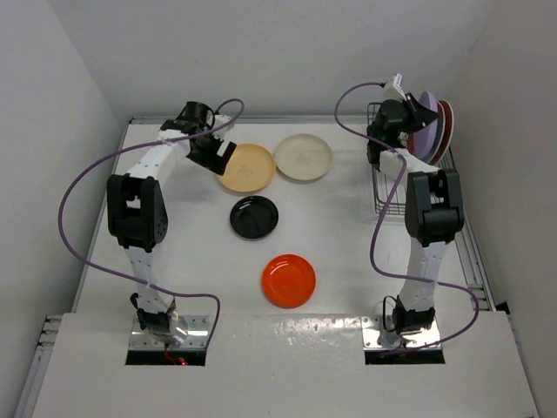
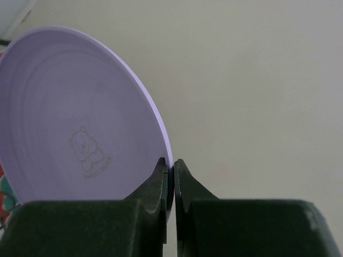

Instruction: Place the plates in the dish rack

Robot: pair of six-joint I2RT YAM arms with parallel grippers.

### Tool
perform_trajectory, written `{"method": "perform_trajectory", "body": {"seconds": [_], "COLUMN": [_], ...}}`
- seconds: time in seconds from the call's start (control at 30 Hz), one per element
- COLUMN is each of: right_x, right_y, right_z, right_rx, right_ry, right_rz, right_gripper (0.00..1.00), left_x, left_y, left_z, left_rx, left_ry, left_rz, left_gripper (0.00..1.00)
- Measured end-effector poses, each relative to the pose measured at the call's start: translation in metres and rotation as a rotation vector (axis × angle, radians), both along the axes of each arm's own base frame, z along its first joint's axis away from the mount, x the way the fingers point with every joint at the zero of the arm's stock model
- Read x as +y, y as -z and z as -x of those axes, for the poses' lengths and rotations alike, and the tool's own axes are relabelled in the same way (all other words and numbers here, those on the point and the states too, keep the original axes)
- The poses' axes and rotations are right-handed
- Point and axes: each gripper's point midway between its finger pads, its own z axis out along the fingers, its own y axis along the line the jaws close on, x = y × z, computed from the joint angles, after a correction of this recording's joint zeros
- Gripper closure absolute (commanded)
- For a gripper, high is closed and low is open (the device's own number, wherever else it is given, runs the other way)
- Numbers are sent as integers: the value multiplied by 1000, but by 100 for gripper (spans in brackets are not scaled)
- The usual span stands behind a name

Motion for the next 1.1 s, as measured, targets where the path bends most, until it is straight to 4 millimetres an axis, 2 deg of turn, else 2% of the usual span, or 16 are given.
{"method": "perform_trajectory", "body": {"seconds": [0.2,0.3,0.47,0.7,0.77,0.8,0.87,0.9,1.0,1.1], "right_x": [-4,-3,-1,2,3,4,6,6,10,16], "right_y": [-17,-14,8,59,67,66,68,71,86,94], "right_z": [0,-1,-3,-11,-15,-18,-21,-21,-20,-18], "right_rx": [-72,-77,-46,51,41,29,9,8,50,101], "right_ry": [21,16,-16,-37,-46,-52,-58,-57,-65,-93], "right_rz": [-7,-20,-43,-86,-109,-122,-154,-171,-204,-222], "right_gripper": [100,100,100,100,100,96,80,57,34,26], "left_x": [-1,0,0,1,1,0,-2,-3,-10,-19], "left_y": [0,0,1,5,5,5,5,5,8,16], "left_z": [0,0,1,4,4,4,5,5,3,-8], "left_rx": [0,0,2,14,15,16,17,19,28,40], "left_ry": [2,1,0,0,0,1,6,10,21,26], "left_rz": [-1,-3,-7,-9,-8,-5,4,11,47,87], "left_gripper": [0,0,0,0,0,0,0,0,0,0]}}
